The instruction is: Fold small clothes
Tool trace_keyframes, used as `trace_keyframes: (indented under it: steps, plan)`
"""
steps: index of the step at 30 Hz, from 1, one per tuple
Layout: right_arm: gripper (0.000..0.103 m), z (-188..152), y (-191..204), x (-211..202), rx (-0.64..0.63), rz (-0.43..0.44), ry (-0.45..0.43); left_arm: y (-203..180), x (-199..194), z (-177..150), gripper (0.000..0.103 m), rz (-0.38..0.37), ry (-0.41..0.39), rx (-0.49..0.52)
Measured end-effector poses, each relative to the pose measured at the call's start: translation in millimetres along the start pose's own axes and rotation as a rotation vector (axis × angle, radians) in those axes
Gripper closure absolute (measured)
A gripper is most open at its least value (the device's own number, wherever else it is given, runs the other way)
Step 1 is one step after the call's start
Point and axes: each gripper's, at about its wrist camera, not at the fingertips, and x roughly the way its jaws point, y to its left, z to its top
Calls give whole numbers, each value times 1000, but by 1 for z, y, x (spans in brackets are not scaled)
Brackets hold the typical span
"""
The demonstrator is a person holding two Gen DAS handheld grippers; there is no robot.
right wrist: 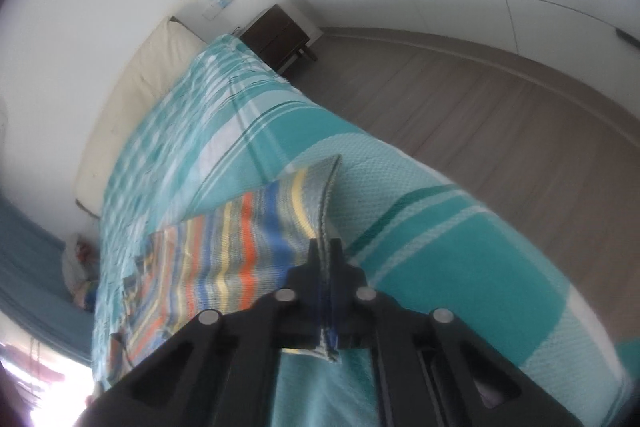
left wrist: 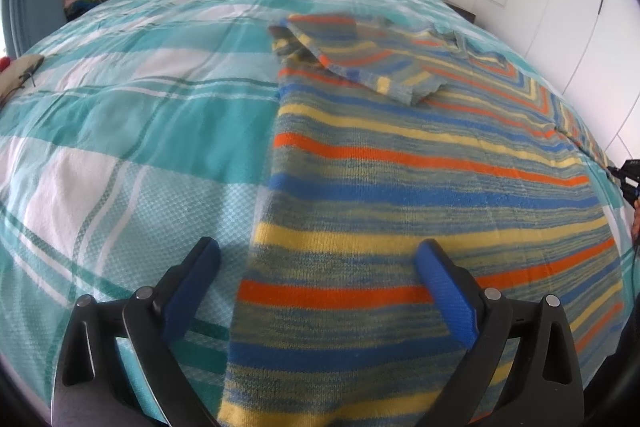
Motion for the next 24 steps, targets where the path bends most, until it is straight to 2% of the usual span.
trace_keyframes:
  steps: [3,7,9,11,12,13,14,17,19,21,24]
  plan:
    - [101,-3,9,5,-53,-66,12,-1,3,-1,2,2,4,10]
    - [102,-4,3,-2,-36,-83,-6,-1,2,-1,1,2,7,11]
    - [101,-1,-6,-11,-35,-150,-28,-2,1,1,1,6,27,11]
    - [90,2,-10,-26,-53,-302,-86,-3,-6,4,2,15,72,23]
    - [78,3,-11,-37,-57,-355,-127,-2,-13,6,2,12,91,28]
    - [68,6,-11,-50,-60,-379,-181,-1,-24,8,2,-1,93,31]
    - [64,7,-9,-64,-69,-375,-234,0,-39,11,2,-20,75,36]
    - [54,7,14,-102,-163,-310,-348,2,-87,38,2,-52,-36,76]
    - [47,-4,40,-115,-265,-228,-347,2,-111,63,1,-60,-114,105]
    - [43,-25,69,-117,-367,-104,-271,-5,-118,88,1,-81,-156,160]
    - [41,-80,116,-109,-514,127,-65,-34,-96,114,1,-63,-142,323]
